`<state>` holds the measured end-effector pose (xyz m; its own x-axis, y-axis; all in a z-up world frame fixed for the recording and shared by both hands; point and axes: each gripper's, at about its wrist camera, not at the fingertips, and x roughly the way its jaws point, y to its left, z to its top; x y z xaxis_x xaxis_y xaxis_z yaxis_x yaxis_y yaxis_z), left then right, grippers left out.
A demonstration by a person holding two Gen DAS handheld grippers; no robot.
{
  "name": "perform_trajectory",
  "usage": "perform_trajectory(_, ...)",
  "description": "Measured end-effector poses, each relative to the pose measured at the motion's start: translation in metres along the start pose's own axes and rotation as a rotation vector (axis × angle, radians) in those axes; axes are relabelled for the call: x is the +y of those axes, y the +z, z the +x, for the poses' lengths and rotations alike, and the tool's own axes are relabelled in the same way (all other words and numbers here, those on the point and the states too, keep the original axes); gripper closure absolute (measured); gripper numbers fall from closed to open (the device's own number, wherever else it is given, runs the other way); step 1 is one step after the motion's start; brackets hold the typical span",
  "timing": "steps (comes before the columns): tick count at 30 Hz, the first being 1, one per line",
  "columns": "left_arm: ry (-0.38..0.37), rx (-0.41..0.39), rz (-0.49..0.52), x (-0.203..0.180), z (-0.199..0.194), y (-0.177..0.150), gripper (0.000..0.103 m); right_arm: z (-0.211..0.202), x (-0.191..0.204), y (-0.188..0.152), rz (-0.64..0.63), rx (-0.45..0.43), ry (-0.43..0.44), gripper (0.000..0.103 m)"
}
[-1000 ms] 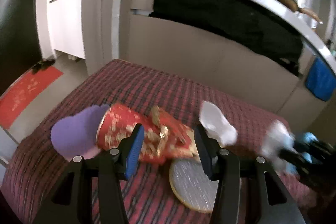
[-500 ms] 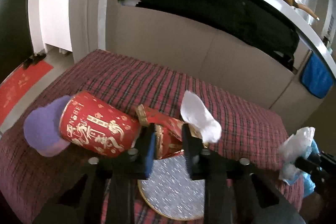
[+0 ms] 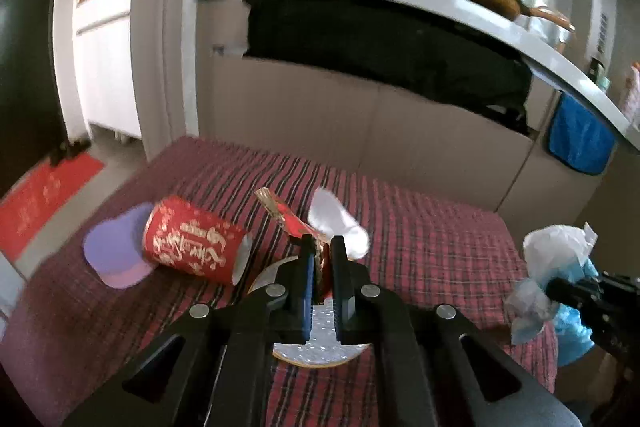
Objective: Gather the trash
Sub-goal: 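Grasp the red wrapper with left gripper while right gripper grasps the white tissue, then carry wrapper and tissue over the blue bin and open both grippers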
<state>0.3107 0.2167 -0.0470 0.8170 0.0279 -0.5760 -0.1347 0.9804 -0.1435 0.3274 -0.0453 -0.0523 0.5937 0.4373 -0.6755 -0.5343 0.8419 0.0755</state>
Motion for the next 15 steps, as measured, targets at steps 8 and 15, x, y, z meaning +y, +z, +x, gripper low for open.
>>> perform_trajectory(8,-0.048,-0.071,0.080,-0.049,-0.045,0.006,0.096,-0.036,0.000,0.001,-0.009,-0.072,-0.008,0.096)
perform_trajectory(15,-0.125,-0.089,0.132,-0.103,-0.062,0.009,0.096,-0.078,-0.019,0.002,0.026,-0.153,-0.034,0.096)
